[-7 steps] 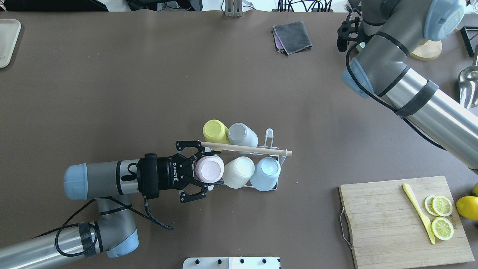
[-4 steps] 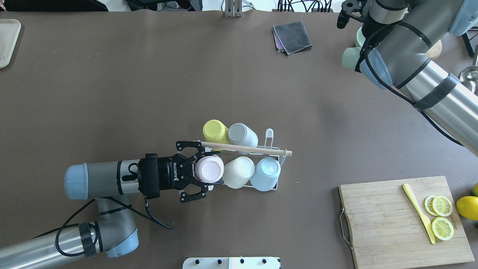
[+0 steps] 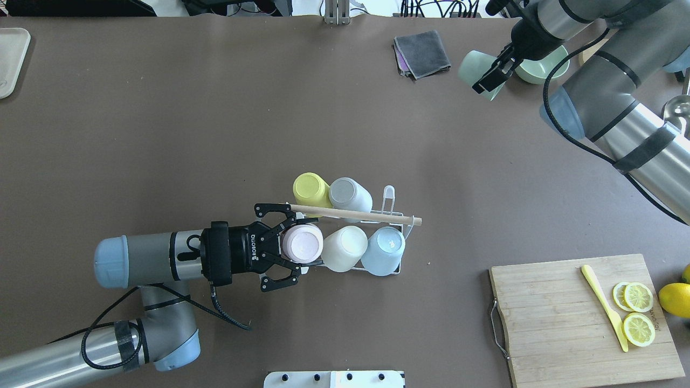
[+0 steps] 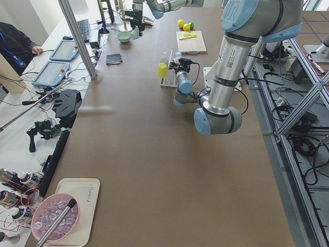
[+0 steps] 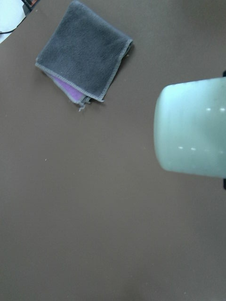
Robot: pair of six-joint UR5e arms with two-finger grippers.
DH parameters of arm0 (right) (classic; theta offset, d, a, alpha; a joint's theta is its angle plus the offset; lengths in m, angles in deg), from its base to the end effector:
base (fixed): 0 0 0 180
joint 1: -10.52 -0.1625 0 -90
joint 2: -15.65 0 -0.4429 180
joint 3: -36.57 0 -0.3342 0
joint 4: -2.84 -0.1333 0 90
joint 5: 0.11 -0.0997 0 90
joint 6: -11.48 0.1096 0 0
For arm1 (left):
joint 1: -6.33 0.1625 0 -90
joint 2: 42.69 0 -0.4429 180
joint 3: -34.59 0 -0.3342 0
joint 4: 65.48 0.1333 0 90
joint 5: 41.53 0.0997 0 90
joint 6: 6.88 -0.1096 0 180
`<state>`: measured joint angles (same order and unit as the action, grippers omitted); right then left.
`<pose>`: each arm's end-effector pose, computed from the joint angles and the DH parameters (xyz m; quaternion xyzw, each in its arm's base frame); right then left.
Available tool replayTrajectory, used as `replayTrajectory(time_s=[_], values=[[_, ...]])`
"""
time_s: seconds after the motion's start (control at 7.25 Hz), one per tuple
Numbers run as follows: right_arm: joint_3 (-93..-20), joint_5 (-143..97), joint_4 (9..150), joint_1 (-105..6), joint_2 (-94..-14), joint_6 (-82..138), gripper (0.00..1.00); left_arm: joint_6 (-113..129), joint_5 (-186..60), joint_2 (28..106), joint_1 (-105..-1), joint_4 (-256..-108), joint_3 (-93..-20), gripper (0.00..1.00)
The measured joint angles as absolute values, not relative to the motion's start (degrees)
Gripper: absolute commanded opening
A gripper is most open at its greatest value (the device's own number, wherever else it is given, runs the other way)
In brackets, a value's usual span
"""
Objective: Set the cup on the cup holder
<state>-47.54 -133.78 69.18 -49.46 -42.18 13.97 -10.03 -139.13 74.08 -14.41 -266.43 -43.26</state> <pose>-0.2805 -0.6006 0.3641 0.2818 -0.4334 -0.3527 0.7800 0.4753 -0.3070 0.3293 0.7272 0.5094 0.3171 0.3334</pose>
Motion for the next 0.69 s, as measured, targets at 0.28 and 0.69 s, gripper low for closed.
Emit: replayTrajectory(time_s=[0.28,0.69], values=[[-47.3,-134.4,61.1,-48.1,-42.4,18.5,0.28,-9.8,-139.1,74.2,-14.4,-266.3,-43.3,0.99],[-44.5,-134.4,52.4,-47.0,-42.2,21.8,0.28,-9.4,-139.0,75.0,-14.4,-266.3,-43.6,0.99]])
